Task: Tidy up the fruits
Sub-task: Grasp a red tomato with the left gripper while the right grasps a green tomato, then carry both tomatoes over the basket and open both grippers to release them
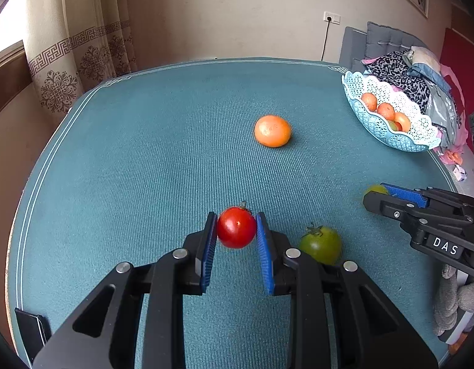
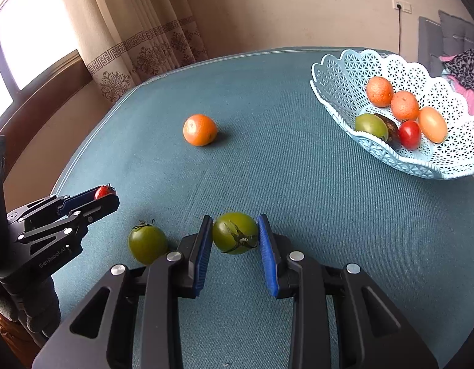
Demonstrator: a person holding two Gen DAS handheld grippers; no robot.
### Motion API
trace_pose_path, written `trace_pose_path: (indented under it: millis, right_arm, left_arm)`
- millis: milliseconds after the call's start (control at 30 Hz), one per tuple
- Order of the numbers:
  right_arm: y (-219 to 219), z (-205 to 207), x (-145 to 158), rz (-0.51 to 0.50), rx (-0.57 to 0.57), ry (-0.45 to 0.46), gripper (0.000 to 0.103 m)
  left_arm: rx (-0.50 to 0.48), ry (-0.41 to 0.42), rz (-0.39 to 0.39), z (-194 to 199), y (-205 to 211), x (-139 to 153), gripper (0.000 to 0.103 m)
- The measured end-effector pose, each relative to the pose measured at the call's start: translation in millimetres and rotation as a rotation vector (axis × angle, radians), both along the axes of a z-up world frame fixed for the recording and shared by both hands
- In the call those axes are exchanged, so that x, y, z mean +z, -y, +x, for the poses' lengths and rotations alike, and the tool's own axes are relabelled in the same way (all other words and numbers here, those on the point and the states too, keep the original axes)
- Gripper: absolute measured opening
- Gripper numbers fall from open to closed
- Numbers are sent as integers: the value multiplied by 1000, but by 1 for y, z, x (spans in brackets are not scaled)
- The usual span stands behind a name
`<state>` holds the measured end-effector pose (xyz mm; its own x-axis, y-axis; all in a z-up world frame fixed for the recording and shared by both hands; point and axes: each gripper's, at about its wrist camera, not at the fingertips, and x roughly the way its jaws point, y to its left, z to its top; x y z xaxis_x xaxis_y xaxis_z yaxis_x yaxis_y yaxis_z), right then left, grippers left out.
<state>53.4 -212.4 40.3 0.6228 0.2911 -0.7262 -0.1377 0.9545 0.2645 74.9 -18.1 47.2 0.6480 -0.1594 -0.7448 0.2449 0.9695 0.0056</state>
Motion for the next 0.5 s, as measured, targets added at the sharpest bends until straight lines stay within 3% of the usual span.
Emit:
trace_pose_path:
  millis: [500]
  right_arm:
    - [38, -13, 26, 38, -68, 67, 30]
  left_arm:
    - [-66, 46, 18, -4, 34, 23, 26]
